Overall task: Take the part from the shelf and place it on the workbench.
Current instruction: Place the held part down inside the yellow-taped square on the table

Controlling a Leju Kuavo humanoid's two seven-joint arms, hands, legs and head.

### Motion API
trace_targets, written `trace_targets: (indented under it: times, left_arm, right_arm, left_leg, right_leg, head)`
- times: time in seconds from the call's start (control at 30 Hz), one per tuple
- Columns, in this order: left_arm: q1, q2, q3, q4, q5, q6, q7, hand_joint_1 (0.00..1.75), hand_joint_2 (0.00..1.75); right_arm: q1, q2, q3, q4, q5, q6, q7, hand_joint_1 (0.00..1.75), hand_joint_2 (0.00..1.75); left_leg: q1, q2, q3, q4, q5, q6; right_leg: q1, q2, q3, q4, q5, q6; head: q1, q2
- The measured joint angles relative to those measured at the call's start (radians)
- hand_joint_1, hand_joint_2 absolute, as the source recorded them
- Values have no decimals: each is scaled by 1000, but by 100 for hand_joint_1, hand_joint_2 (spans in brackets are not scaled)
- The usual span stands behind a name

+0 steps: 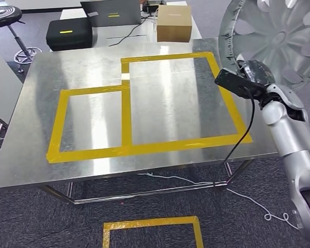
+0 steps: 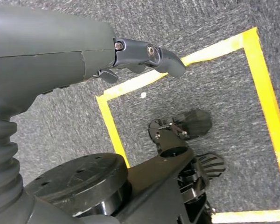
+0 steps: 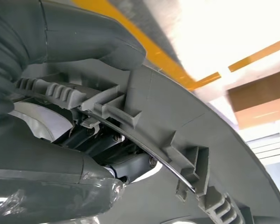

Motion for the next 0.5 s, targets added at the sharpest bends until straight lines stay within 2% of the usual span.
trace_targets:
  times: [0.23, 0.5]
  left_arm:
    - [-1, 0, -6, 0, -22, -2, 2, 0, 175]
    - [0, 3, -9, 0, -26, -1, 2, 0, 175]
  right_arm:
    - [-51, 104, 63, 29, -10, 0, 32, 159, 175]
    - [-61, 139, 83, 48, -10, 0, 37, 159, 175]
  left_leg:
    - [0, 1, -1, 0, 0, 0]
    - [0, 1, -1, 0, 0, 0]
  right_leg:
    - [0, 0, -1, -1, 0, -1]
    - [0, 0, 0, -1, 1, -1]
  head:
    - [0, 0]
    - [0, 0]
